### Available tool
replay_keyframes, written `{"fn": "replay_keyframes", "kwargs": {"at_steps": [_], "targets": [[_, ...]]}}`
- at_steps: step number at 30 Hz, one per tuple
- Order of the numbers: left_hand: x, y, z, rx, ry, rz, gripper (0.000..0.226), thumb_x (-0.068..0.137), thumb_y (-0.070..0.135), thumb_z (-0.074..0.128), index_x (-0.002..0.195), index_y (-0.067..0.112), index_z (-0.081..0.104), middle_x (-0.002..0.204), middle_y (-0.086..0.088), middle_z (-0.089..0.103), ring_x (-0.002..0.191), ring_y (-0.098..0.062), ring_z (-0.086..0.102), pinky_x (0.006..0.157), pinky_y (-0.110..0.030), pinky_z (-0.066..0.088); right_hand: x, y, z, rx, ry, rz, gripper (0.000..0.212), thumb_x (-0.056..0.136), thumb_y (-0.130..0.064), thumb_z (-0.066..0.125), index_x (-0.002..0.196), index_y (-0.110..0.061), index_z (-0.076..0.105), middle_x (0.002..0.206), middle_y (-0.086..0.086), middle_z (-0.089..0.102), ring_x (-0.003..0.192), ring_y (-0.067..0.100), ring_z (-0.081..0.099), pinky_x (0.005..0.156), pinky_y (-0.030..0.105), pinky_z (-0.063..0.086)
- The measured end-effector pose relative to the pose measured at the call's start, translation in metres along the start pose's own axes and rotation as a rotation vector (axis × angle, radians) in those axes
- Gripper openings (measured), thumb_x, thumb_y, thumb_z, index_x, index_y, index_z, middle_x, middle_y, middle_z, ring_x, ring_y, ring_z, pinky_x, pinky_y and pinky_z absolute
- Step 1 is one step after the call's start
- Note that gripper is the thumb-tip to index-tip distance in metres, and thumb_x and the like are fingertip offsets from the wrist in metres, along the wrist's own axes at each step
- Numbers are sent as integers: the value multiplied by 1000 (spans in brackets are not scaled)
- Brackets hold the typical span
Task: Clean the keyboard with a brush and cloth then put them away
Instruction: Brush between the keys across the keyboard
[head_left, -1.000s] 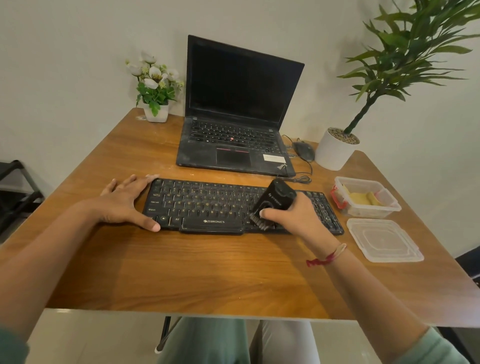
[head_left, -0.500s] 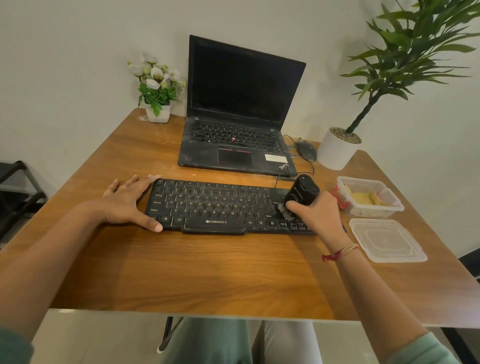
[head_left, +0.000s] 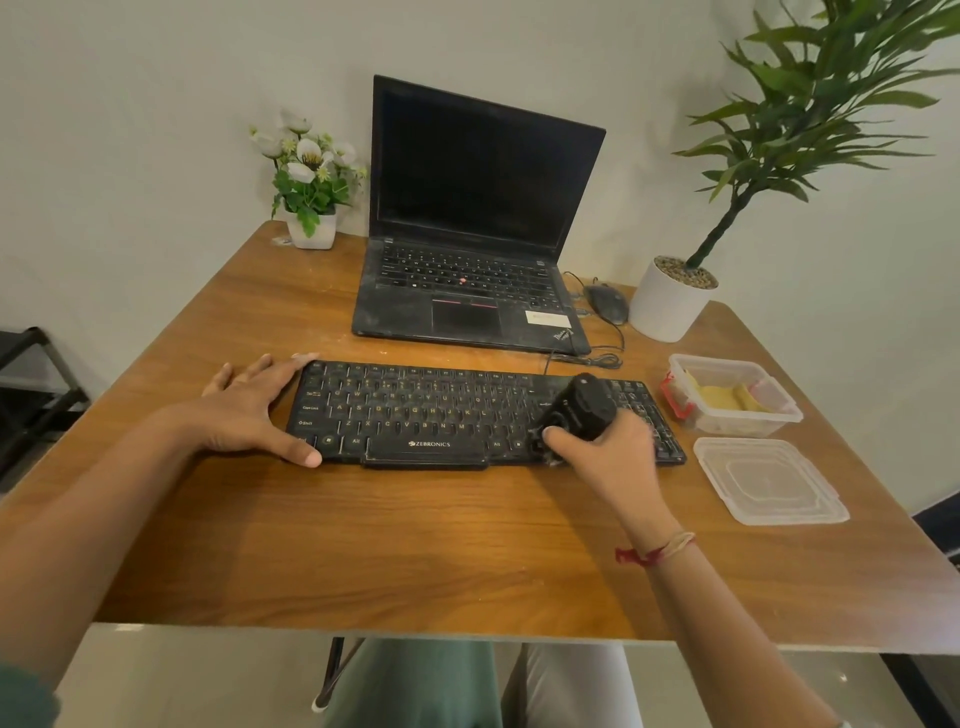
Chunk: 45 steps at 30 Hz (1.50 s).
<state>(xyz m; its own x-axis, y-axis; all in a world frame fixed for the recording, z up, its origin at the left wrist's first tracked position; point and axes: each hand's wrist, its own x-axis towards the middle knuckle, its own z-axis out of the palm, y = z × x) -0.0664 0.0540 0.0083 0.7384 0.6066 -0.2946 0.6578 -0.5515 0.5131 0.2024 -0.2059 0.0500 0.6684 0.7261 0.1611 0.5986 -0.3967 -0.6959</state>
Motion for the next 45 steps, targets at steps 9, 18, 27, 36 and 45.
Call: {"fn": "replay_keyframes", "kwargs": {"at_steps": [9,18,27,36,45], "targets": [[-3,3,-2,-6,-16,-9,139,26,84,62,141,51,-8,158,-1,-2,142,-10,-15,112,-37,-18,-2,9,-12,10,51,40,15,75,-19,74,76,-16,60,68,-3,63,61,5,57,46,10,42],[-2,1,0,6,1,-12,142,22,88,59,140,52,-9,158,-4,0,141,-10,-16,111,-36,-19,-13,-23,25,-73,30,-82,22,78,-24,70,66,-20,52,60,-9,55,51,3,50,44,8,39],[1,-2,-1,12,-10,-9,141,23,89,60,140,52,-10,158,-3,-1,141,-9,-17,112,-38,-19,13,-3,4,-30,7,-2,17,74,-22,74,69,-15,59,61,-4,63,57,10,60,44,10,39],[0,-2,-1,15,-9,-22,143,23,90,60,141,51,-10,158,-7,-2,141,-11,-18,112,-38,-18,4,-21,16,-176,-23,-97,24,74,-26,72,63,-17,52,55,-8,54,50,3,50,44,13,36],[-5,5,-2,-13,-13,-28,144,22,87,60,142,50,-9,158,-7,-2,141,-9,-17,112,-35,-18,28,4,-18,-15,49,108,17,72,-20,76,75,-17,60,69,-2,63,66,12,61,51,18,45]]}}
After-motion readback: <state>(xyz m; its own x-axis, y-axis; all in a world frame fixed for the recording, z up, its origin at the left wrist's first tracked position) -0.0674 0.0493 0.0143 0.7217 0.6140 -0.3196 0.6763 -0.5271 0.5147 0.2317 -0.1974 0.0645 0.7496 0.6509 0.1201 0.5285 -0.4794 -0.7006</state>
